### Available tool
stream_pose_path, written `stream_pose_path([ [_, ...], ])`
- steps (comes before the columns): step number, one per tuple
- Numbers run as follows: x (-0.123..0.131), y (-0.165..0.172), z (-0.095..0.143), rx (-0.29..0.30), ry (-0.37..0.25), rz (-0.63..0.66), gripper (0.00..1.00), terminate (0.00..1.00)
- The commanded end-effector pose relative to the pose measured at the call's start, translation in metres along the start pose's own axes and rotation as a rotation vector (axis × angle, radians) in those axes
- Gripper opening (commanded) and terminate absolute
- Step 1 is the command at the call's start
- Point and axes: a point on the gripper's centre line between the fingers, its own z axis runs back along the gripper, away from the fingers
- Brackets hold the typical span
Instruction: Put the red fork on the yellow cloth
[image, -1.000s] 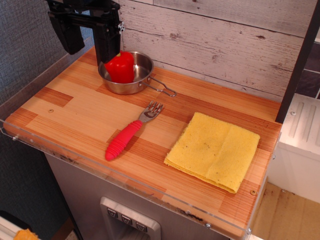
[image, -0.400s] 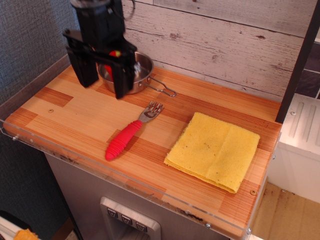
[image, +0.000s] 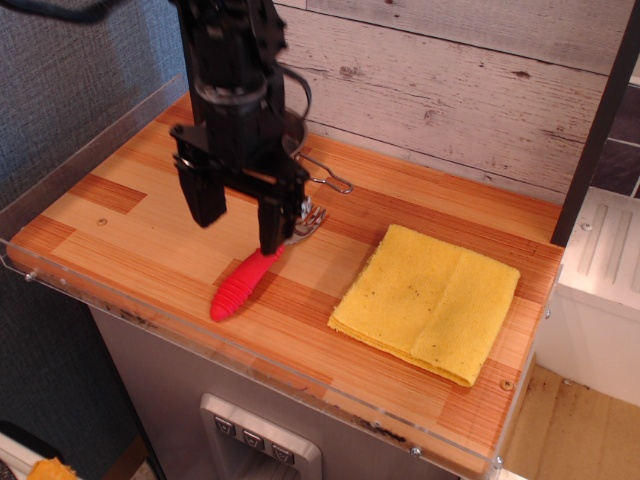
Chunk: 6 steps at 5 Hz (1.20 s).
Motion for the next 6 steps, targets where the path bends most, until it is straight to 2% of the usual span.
stream_pose_path([
  [1, 0.013, 0.011, -0.017, 0.001, -0.022, -0.005, 1.0, 0.0],
  [2, 0.006, 0.008, -0.038, -0.027, 0.028, 0.0, 1.0, 0.0],
  [4, 0.003, 0.007, -0.051, -0.017, 0.094, -0.007, 1.0, 0.0],
  [5, 0.004, 0.003, -0.045, -0.017, 0.104, -0.027, 0.0, 0.0],
  [6, 0.005, -0.004, -0.021, -0.03, 0.096, -0.056, 0.0, 0.0],
])
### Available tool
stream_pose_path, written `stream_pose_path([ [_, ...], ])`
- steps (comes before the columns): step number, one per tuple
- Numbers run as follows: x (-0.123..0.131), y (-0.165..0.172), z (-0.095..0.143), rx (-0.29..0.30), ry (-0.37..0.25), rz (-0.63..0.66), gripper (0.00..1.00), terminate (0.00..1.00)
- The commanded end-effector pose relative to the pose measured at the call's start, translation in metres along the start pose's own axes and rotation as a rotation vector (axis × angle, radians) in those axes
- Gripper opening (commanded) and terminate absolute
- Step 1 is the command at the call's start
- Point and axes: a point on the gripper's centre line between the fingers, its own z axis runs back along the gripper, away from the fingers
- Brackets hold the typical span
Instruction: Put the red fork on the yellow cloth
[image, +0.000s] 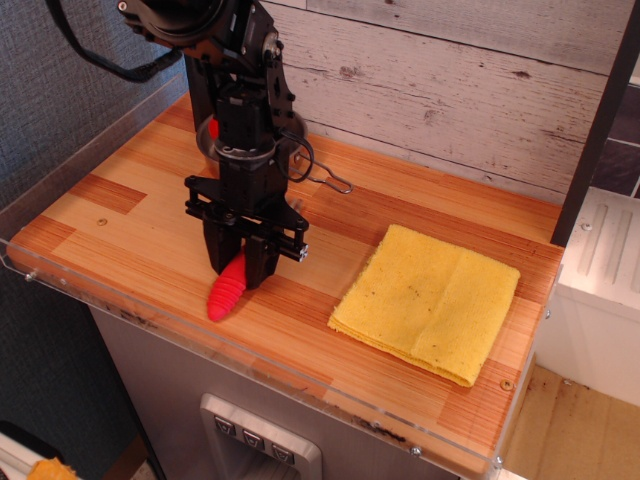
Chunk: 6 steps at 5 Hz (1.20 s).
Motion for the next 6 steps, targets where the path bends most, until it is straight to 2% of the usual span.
stream_pose_path([
  [1, -0.006, -0.015, 0.073, -0.013, -0.111, -0.111, 0.0, 0.0],
  [2, -0.014, -0.029, 0.118, -0.02, -0.21, -0.169, 0.0, 0.0],
  [3, -0.003, -0.063, 0.131, -0.013, -0.22, -0.219, 0.0, 0.0],
  [4, 0.003, -0.092, 0.117, -0.013, -0.179, -0.173, 0.0, 0.0],
  [5, -0.002, -0.104, 0.109, -0.017, -0.188, -0.092, 0.0, 0.0],
  [6, -0.005, -0.117, 0.096, 0.001, -0.174, -0.067, 0.0, 0.0],
])
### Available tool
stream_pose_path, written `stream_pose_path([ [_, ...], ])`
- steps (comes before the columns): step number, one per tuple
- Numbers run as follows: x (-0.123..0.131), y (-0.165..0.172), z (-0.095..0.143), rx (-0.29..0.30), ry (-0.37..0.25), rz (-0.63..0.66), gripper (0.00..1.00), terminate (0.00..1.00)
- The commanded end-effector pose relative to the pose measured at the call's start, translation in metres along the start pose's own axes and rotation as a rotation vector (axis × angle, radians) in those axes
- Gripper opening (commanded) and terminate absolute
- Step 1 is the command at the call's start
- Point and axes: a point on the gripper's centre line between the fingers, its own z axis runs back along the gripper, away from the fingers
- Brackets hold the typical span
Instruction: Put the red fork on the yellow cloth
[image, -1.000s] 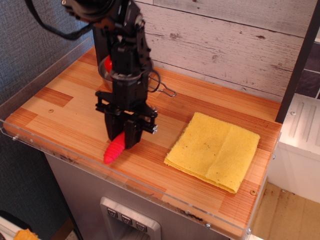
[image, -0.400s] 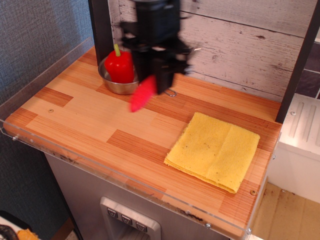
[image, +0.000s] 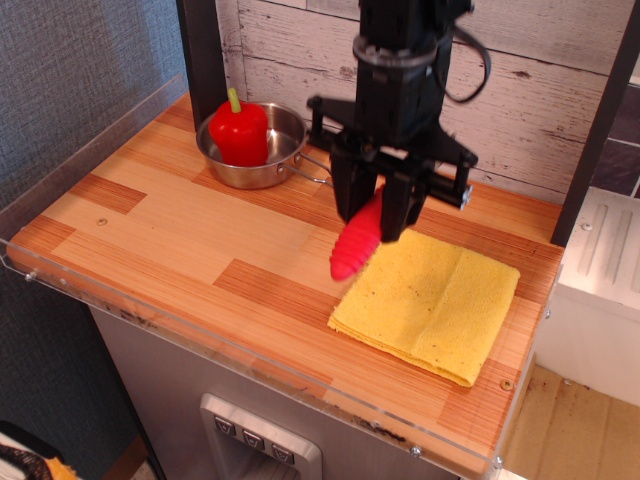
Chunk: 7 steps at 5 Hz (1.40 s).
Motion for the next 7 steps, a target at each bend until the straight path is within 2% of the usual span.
stream_pose_path([
  [1, -0.004, -0.02, -0.017, 0.0, -0.018, 0.027, 0.0, 0.0],
  [4, 0.002, -0.022, -0.06, -0.004, -0.008, 0.015, 0.0, 0.0],
  [6, 0.019, -0.03, -0.063, -0.017, -0.032, 0.025, 0.0, 0.0],
  [7, 0.024, -0.031, -0.052, -0.018, -0.026, 0.013, 1.0, 0.0],
])
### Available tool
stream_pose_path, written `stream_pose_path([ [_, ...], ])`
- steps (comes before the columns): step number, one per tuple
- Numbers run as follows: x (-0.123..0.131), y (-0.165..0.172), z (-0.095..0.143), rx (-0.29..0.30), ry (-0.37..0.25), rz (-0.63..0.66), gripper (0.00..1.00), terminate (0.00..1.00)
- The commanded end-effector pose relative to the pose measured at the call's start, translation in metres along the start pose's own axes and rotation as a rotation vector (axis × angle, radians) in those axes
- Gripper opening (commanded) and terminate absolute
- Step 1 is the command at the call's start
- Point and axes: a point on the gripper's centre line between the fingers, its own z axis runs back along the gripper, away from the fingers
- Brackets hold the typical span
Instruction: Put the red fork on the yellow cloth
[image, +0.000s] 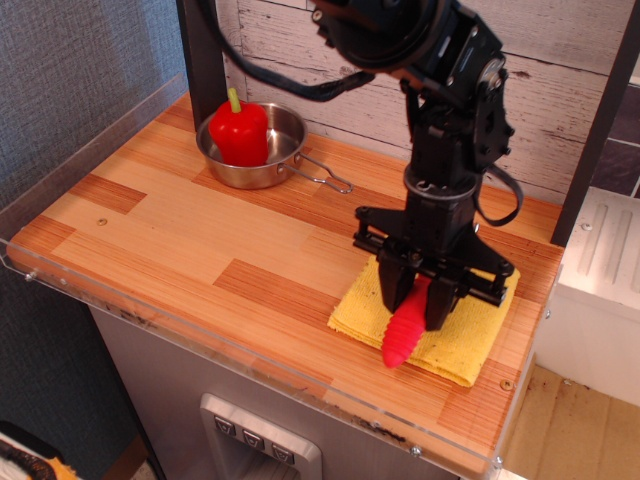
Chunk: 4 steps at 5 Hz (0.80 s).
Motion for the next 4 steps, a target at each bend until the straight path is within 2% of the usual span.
stream_pose_path([
  [1, 0.01, -0.007, 0.039, -0.029, -0.064, -0.034, 1.0, 0.0],
  [2, 0.012, -0.002, 0.079, -0.034, -0.109, -0.088, 1.0, 0.0],
  [3, 0.008, 0.03, 0.13, -0.03, -0.167, -0.099, 1.0, 0.0],
  [4, 0.001, 0.065, 0.159, -0.051, -0.136, -0.079, 1.0, 0.0],
])
